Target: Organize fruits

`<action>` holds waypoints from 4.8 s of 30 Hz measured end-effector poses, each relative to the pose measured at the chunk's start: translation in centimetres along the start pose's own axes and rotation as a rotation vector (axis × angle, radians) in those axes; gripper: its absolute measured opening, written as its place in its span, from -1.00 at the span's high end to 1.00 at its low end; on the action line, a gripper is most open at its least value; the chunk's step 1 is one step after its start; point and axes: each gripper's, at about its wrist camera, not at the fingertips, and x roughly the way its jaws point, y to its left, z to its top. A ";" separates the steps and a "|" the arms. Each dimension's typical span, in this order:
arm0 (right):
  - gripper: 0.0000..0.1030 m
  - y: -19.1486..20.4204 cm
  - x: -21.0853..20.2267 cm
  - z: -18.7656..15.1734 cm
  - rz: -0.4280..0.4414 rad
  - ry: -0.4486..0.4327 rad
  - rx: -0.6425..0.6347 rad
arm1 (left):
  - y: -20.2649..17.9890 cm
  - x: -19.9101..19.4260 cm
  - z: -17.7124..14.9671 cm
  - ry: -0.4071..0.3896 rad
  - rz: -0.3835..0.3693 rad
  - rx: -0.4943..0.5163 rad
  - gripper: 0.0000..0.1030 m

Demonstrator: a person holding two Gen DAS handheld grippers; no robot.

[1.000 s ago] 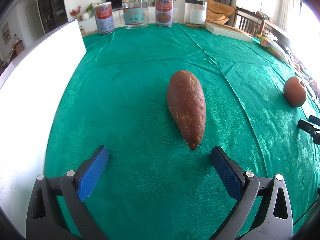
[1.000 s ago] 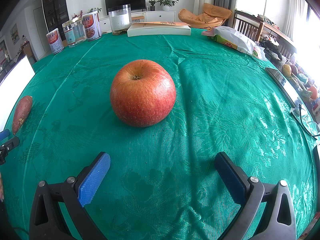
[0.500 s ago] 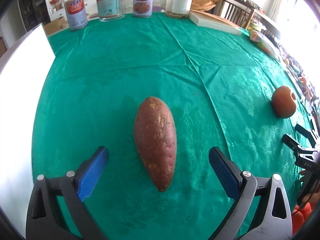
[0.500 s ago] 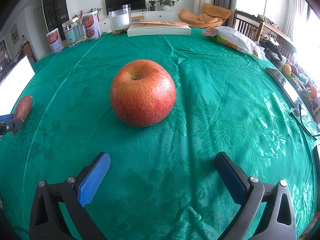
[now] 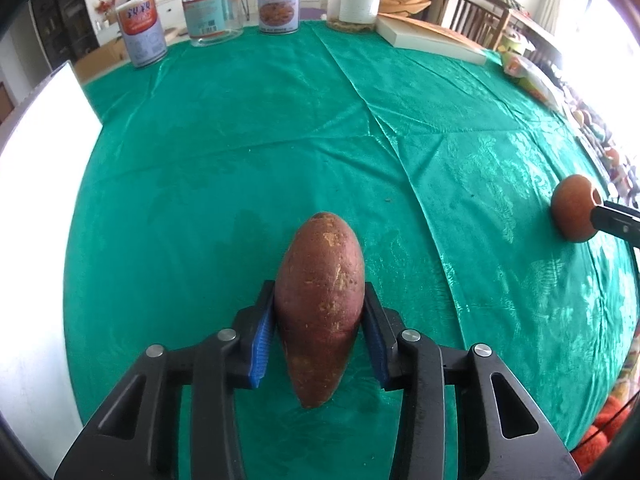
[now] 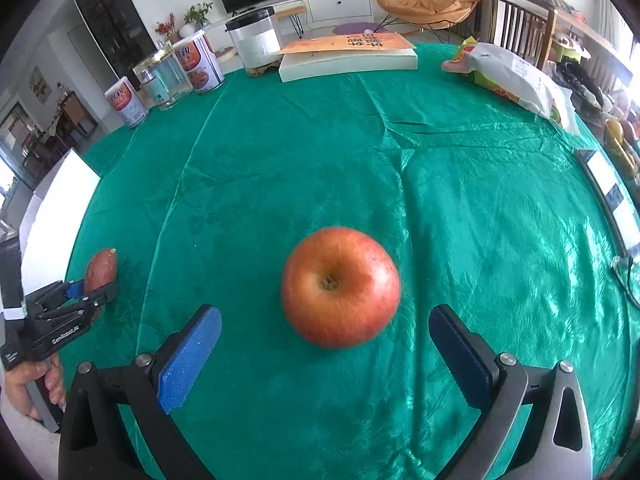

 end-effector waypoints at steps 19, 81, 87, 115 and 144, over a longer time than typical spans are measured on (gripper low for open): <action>-0.33 17.3 -11.8 -0.9 0.504 -0.065 -0.097 | 11.2 -24.9 -8.6 -0.217 -0.495 -0.280 0.22; -0.99 45.8 -15.1 -13.6 0.337 -0.035 -0.394 | 23.8 -29.0 -19.1 -0.238 0.510 -0.473 -0.87; -0.99 47.2 -14.8 -14.5 0.287 -0.036 -0.448 | 24.5 -28.4 -19.1 -0.217 0.498 -0.480 -0.87; -0.99 48.6 -14.6 -14.4 0.243 -0.031 -0.477 | 26.5 -28.1 -19.5 -0.195 0.471 -0.502 -0.87; -0.99 49.9 -14.5 -13.9 0.233 -0.020 -0.488 | 27.0 -28.5 -19.2 -0.203 0.472 -0.498 -0.87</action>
